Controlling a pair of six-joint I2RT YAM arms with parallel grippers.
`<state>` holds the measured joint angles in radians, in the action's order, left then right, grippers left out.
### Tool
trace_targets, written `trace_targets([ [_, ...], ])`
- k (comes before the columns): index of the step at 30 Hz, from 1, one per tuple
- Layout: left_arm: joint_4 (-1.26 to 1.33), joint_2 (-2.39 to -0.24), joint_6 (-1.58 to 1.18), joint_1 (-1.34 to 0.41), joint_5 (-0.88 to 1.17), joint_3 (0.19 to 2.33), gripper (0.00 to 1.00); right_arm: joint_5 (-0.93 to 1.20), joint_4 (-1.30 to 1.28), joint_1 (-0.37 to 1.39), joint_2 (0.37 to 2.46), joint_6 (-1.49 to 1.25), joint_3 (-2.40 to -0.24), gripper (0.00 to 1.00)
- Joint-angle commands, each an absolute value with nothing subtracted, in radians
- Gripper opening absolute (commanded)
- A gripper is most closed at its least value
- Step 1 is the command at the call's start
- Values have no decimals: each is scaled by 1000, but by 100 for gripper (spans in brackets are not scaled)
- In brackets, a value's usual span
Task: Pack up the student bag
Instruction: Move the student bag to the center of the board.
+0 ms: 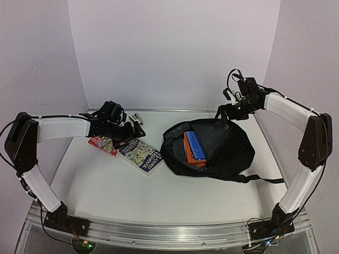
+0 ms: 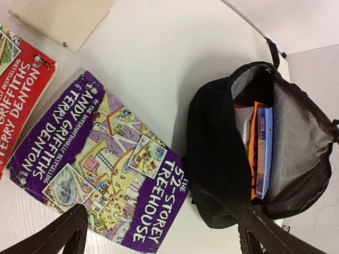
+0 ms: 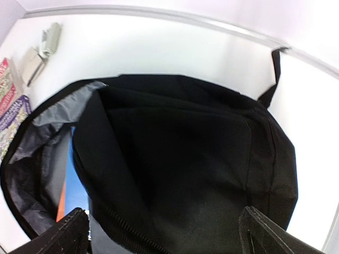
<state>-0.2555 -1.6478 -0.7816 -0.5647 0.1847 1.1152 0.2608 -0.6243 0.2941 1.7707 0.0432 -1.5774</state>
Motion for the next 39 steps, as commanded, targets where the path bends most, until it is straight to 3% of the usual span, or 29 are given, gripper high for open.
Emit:
trace_targets([
  [1, -264, -1602, -756, -549, 200, 1101, 99, 297, -652, 310, 1757, 76, -1631, 98],
  [3, -262, -1605, -756, -548, 206, 1100, 99, 297, -654, 317, 1771, 91, -1640, 96],
  [8, -253, -1608, -757, -547, 212, 1101, 99, 232, -659, 325, 1837, 135, -1664, 77],
  [17, -283, -1603, -722, -511, 218, 1084, 99, 354, -659, 345, 1795, 97, -1706, 86],
  [24, -301, -1637, -602, -406, 293, 1091, 100, 599, -657, 510, 1751, 53, -1726, 92],
  [39, -270, -1705, -597, -370, 292, 1107, 99, 638, -641, 820, 2005, 72, -1732, 91],
])
